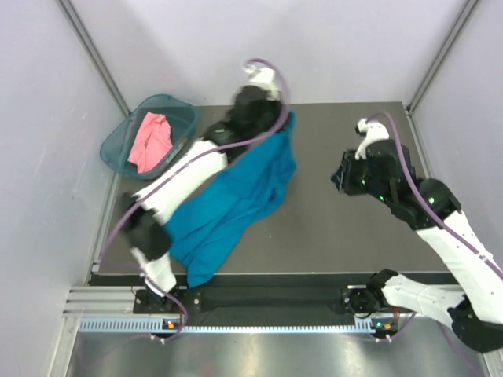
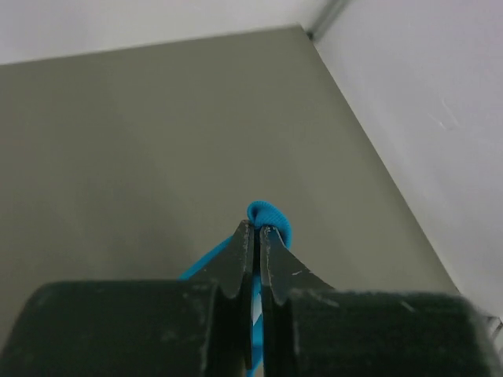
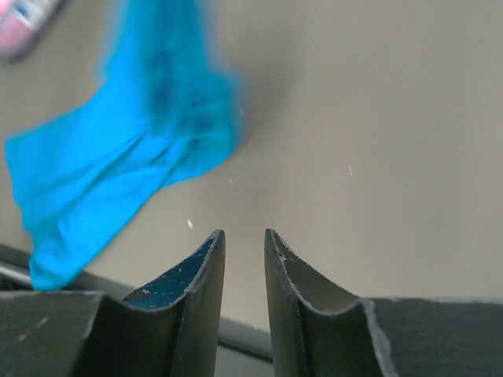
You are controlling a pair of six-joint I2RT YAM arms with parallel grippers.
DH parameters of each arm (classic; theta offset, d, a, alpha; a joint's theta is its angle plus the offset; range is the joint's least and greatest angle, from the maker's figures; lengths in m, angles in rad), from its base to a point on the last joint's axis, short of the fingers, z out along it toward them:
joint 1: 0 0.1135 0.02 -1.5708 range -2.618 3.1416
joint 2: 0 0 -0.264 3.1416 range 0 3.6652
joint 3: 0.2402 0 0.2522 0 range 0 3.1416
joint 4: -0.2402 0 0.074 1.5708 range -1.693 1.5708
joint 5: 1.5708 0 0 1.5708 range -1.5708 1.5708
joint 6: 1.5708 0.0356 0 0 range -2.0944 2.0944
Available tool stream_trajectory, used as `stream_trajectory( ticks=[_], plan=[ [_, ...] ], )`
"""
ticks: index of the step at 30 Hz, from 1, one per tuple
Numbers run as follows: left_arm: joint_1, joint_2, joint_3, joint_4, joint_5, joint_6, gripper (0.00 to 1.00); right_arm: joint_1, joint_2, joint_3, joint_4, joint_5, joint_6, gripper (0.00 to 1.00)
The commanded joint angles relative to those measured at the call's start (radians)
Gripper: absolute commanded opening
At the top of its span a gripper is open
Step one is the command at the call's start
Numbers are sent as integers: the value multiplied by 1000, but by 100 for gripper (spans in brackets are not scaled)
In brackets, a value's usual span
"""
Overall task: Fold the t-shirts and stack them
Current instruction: Flatten the tshirt out
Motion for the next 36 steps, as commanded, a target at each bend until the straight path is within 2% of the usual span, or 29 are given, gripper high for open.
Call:
stream_trajectory(
  ticks=[1, 2, 3, 4, 5, 7, 8, 9, 10, 16, 17, 20, 21, 23, 26, 31, 36],
  plan=[
    [-49, 298, 302, 33, 125, -26, 0, -31, -51, -105, -43, -36, 35, 28],
    [-51, 360, 388, -10, 125, -19, 4, -37, -53, -121, -38, -44, 35, 28],
    [-54, 414, 553, -56, 107, -10, 25, -38, -60, -136, -38, -50, 46, 28],
    [-57, 489, 623, -154, 84, -6, 36, -38, -62, -165, -31, -66, 48, 28],
    [-57, 501, 665, -188, 74, -11, 52, -41, -63, -182, -14, -76, 45, 30],
    [-57, 450, 620, -204, 1, -3, 75, -44, -54, -220, -6, -109, 41, 31],
    [-57, 413, 569, -198, -16, 9, 80, -44, -51, -233, 1, -120, 40, 32],
    [-56, 369, 444, -185, -36, 17, 83, -46, -42, -243, 24, -140, 35, 33],
    [-51, 280, 382, -169, -71, 26, 87, -47, -39, -265, 35, -148, 34, 34],
    [-19, -30, 23, -283, -139, 69, 82, -63, 102, -312, 156, -275, -11, 51],
    [-13, -64, -28, -305, -139, 63, 82, -70, 129, -308, 172, -281, -17, 59],
    [0, -205, -242, -372, -171, 24, 86, -101, 260, -267, 210, -292, -49, 68],
    [0, -242, -357, -386, -215, 12, 89, -112, 335, -250, 213, -291, -69, 70],
    [12, -345, -468, -424, -252, -55, 91, -153, 407, -198, 221, -303, -86, 72],
    [38, -451, -685, -464, -253, -152, 91, -210, 540, -148, 247, -337, -95, 72],
    [105, -514, -862, -417, -158, -236, 92, -256, 660, -104, 256, -337, -109, 73],
    [191, -434, -930, -359, -96, -240, 96, -259, 743, -107, 288, -324, -135, 74]
  ],
)
